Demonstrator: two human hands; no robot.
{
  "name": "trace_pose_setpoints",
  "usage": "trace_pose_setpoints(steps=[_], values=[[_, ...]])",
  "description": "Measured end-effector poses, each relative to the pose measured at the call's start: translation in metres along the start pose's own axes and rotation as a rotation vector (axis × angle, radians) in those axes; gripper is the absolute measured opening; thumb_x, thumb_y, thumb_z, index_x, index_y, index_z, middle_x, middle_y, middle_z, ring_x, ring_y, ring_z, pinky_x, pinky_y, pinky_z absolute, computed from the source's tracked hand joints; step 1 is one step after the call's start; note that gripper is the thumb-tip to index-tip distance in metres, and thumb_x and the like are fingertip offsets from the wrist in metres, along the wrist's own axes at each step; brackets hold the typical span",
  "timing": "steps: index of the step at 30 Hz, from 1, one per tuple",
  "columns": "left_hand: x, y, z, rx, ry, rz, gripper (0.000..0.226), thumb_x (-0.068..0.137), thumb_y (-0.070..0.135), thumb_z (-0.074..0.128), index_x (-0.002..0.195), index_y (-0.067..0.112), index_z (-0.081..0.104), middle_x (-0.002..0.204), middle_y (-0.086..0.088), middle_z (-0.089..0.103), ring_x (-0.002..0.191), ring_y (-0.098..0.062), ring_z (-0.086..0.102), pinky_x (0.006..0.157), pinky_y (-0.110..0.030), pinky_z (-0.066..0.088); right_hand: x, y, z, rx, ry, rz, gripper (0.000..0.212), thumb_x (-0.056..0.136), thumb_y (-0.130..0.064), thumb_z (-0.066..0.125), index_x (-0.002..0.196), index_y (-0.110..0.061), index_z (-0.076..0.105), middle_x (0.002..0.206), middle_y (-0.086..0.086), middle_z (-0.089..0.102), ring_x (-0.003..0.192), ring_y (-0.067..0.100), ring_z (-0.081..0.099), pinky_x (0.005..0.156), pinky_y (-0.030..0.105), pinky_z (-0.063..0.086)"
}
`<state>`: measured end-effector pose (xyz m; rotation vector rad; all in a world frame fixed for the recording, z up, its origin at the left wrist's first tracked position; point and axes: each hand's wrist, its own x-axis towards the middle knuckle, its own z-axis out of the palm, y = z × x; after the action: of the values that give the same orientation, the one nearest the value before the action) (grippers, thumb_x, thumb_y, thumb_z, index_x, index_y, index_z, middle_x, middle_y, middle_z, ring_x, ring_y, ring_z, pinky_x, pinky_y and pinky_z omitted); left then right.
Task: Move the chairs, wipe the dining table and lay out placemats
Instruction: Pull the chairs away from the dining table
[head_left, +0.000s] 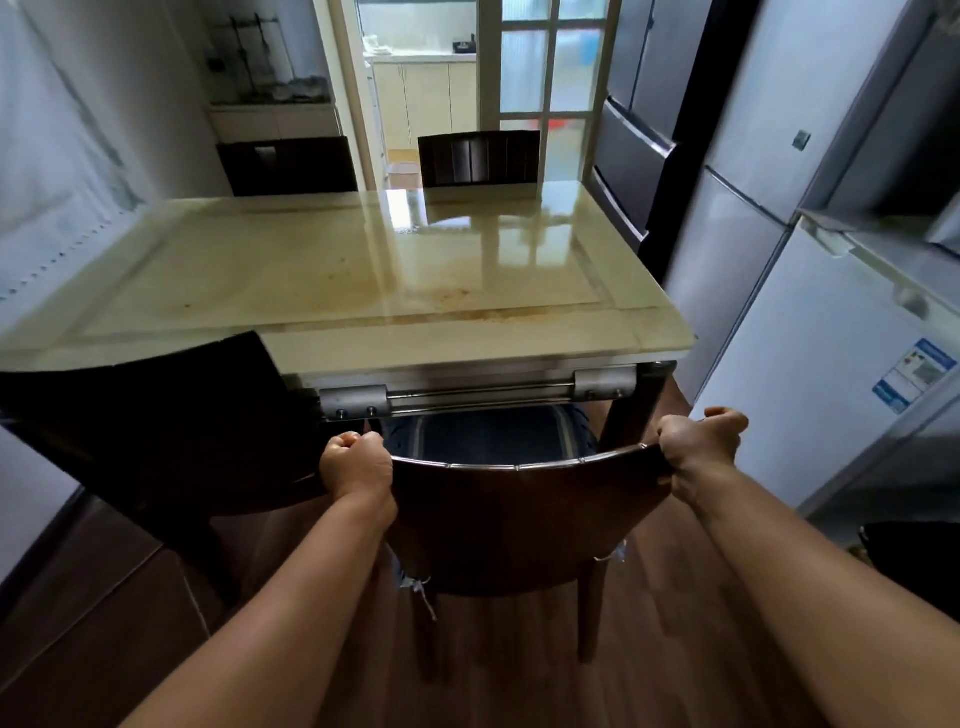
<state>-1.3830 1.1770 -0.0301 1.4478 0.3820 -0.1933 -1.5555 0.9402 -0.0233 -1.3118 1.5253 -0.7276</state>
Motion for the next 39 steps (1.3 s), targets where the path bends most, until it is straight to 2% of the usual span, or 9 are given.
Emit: trace_pose_setpoints(steps=[8,10,12,14,17,21,31,35,39], values=[[0.067,0.017,0.049,0.003,-0.02,0.041,0.032,0.079,-0.003,0.046,0.059,0.018,0.033,0.059,0.0,0.035,0.053,-0.015,0.031,0.052,-0.027,0.028,0.032,-0.042,0.057,0.034,0.043,-0.013,0.038,0.076,-0.003,0.058,0.107,-0.011,0.037,0.118,0.019,0.046,0.102,0.034,0.051,0.086,0.048,0.051],[0.085,0.02,0.065,0.03,-0.005,0.051,0.032,0.078,-0.002,0.047,0.058,0.018,0.032,0.057,0.0,0.034,0.052,-0.016,0.03,0.052,-0.027,0.027,0.046,-0.052,0.076,0.061,0.063,-0.032,0.025,0.076,0.001,0.058,0.087,-0.011,0.039,0.107,0.018,0.05,0.103,0.035,0.054,0.085,0.047,0.051],[0.101,0.023,0.082,0.047,0.009,0.047,0.032,0.079,-0.001,0.047,0.058,0.018,0.032,0.057,0.0,0.033,0.052,-0.016,0.03,0.053,-0.027,0.028,0.062,-0.064,0.096,0.061,0.063,-0.041,0.031,0.075,0.002,0.058,0.074,-0.017,0.034,0.107,0.018,0.052,0.102,0.034,0.055,0.085,0.047,0.052],[0.116,0.024,0.094,0.065,0.027,0.048,0.032,0.081,0.0,0.047,0.059,0.017,0.032,0.059,-0.001,0.034,0.055,-0.018,0.032,0.057,-0.03,0.03,0.076,-0.071,0.113,0.054,0.053,-0.029,0.026,0.076,0.0,0.058,0.088,-0.012,0.039,0.12,0.02,0.049,0.103,0.033,0.054,0.087,0.042,0.05],[0.139,0.028,0.114,0.092,0.06,0.057,0.031,0.082,0.002,0.049,0.06,0.017,0.034,0.061,0.0,0.036,0.06,-0.02,0.035,0.064,-0.033,0.033,0.098,-0.077,0.139,0.025,0.043,-0.051,0.042,0.078,-0.003,0.06,0.114,-0.003,0.038,0.128,0.022,0.043,0.099,0.029,0.048,0.081,0.031,0.041],[0.163,0.037,0.14,0.071,0.074,0.069,0.031,0.081,0.0,0.049,0.061,0.017,0.032,0.061,0.001,0.034,0.056,-0.016,0.032,0.056,-0.029,0.03,0.123,-0.092,0.159,-0.016,0.054,-0.074,0.044,0.079,-0.005,0.059,0.117,-0.004,0.037,0.128,0.022,0.042,0.087,0.023,0.036,0.061,0.017,0.022],[0.173,0.04,0.149,0.047,0.061,0.025,0.033,0.08,0.001,0.049,0.059,0.019,0.032,0.062,0.001,0.036,0.057,-0.015,0.034,0.065,-0.033,0.033,0.135,-0.092,0.171,-0.049,0.036,-0.087,0.046,0.077,-0.008,0.059,0.116,-0.006,0.035,0.126,0.02,0.042,0.085,0.028,0.042,0.079,0.04,0.041],[0.171,0.036,0.145,0.058,0.055,0.022,0.03,0.082,0.006,0.051,0.061,0.019,0.034,0.063,0.0,0.039,0.058,-0.017,0.038,0.069,-0.034,0.035,0.132,-0.085,0.17,-0.047,0.013,-0.076,0.046,0.077,-0.011,0.06,0.115,-0.008,0.034,0.127,0.019,0.041,0.086,0.028,0.043,0.078,0.038,0.042],[0.164,0.035,0.137,0.215,0.081,0.061,0.023,0.086,0.025,0.058,0.073,0.014,0.043,0.081,-0.009,0.052,0.08,-0.023,0.049,0.076,-0.034,0.043,0.13,-0.081,0.166,-0.059,-0.03,-0.051,0.049,0.077,-0.02,0.061,0.116,-0.013,0.032,0.129,0.016,0.04,0.108,0.035,0.048,0.095,0.045,0.043]])
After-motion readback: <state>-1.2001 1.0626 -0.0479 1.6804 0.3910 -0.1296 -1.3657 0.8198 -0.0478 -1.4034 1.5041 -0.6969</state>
